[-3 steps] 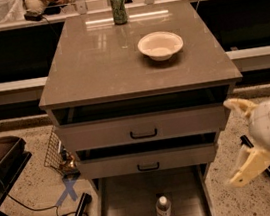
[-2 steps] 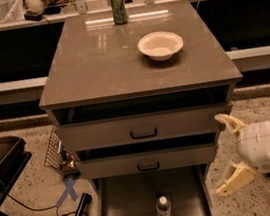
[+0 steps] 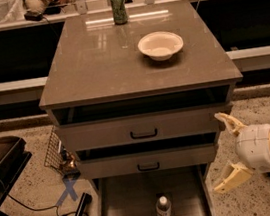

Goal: Pick blue plastic bottle from bottom drawer and place on counter

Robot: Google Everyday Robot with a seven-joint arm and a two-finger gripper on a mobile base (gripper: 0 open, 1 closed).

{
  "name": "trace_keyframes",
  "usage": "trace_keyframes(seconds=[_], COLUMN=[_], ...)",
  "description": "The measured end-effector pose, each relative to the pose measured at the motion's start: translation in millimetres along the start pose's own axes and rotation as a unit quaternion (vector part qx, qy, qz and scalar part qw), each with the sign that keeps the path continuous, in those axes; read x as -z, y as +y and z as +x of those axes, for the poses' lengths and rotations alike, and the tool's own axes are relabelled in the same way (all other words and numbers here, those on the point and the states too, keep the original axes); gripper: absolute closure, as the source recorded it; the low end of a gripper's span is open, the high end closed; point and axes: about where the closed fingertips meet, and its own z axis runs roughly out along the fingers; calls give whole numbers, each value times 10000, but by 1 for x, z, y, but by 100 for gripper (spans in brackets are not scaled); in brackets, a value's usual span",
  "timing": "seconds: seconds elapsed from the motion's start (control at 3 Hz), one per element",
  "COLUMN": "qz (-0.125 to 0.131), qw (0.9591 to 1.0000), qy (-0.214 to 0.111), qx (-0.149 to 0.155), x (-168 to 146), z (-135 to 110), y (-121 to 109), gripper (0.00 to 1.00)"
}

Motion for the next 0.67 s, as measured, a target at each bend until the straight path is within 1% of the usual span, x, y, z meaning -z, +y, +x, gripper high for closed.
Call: trace_keyframes(seconds=[0.33,0.67], qz=[-64,-85], qw=[9999,9993], qy=[-31,-251], qx=[-109,-254], x=[-8,-31], z=[6,27], y=[-2,-1], gripper=[0,0])
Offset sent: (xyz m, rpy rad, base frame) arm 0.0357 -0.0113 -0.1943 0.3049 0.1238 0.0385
